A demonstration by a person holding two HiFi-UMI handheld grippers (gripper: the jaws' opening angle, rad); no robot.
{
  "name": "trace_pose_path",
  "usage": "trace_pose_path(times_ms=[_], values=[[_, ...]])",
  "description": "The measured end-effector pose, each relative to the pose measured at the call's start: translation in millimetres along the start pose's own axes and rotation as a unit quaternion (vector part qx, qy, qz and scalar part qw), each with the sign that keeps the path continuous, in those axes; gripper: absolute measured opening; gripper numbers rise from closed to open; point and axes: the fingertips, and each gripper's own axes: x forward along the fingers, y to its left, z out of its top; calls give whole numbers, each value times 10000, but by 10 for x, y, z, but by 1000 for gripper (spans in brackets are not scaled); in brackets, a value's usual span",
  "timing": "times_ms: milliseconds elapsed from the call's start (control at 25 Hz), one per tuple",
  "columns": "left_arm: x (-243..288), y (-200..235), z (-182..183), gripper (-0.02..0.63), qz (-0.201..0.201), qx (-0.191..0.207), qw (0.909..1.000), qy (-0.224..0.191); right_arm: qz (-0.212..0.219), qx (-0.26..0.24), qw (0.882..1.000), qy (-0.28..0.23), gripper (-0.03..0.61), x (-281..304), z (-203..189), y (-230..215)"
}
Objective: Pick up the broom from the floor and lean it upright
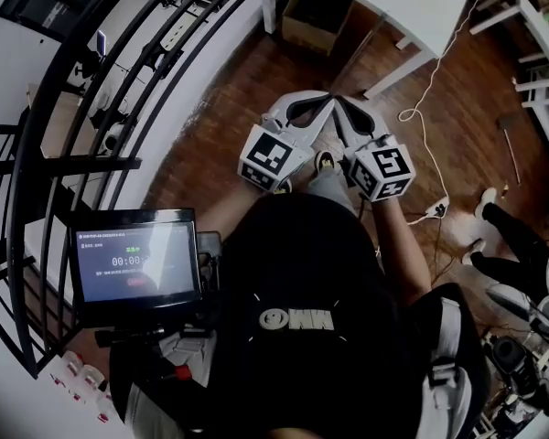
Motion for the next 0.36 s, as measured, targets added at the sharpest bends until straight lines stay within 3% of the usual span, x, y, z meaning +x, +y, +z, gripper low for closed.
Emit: trace_pose_path(times_ms=[360], values=[[107, -159, 170, 17, -40, 76, 9999, 52, 7, 10, 10000, -90, 4, -171, 176, -107]])
